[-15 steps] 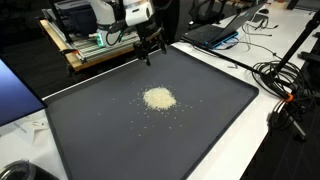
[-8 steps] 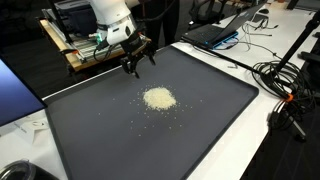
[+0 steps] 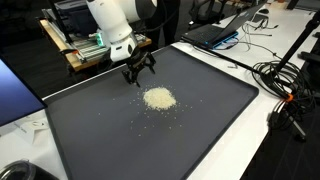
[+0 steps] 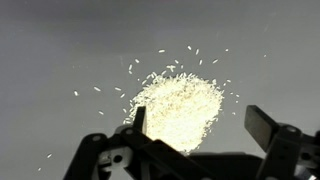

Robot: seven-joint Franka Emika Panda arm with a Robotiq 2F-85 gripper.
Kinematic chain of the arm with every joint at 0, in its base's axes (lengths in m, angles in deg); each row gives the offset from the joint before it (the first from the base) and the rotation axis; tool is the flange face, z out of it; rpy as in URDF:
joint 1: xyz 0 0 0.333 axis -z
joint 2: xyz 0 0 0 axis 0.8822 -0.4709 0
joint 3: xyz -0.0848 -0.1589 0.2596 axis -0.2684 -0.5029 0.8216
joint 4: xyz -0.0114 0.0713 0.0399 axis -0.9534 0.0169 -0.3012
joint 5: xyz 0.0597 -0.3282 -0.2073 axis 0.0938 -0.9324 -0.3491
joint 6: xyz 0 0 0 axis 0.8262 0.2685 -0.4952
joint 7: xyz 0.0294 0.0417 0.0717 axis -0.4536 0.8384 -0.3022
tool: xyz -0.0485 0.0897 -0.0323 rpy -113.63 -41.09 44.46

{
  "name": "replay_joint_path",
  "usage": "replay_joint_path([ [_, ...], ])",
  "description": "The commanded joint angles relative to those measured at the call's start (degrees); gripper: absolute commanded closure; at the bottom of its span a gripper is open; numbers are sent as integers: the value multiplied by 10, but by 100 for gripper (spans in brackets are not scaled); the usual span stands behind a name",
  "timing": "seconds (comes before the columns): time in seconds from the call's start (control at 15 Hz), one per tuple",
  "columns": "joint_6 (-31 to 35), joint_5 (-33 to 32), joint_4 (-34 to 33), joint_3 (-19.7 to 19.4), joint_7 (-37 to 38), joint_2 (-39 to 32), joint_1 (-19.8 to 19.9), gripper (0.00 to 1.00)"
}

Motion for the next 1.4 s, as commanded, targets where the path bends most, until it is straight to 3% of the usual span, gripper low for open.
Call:
replay_joint_path([
  [0.0,-2,0,-5,-4,1,-7,-5,0],
  [0.33,-2,0,-14,-1,1,-16,-4,0],
  [0.4,13,-21,-10,-13,32,-20,-20,0],
  [0.67,142,7,-17,14,2,-48,-34,0],
  [0.87,199,-4,-15,26,-14,-67,-46,0],
  [1.33,264,-17,-18,37,-43,-105,-56,0],
])
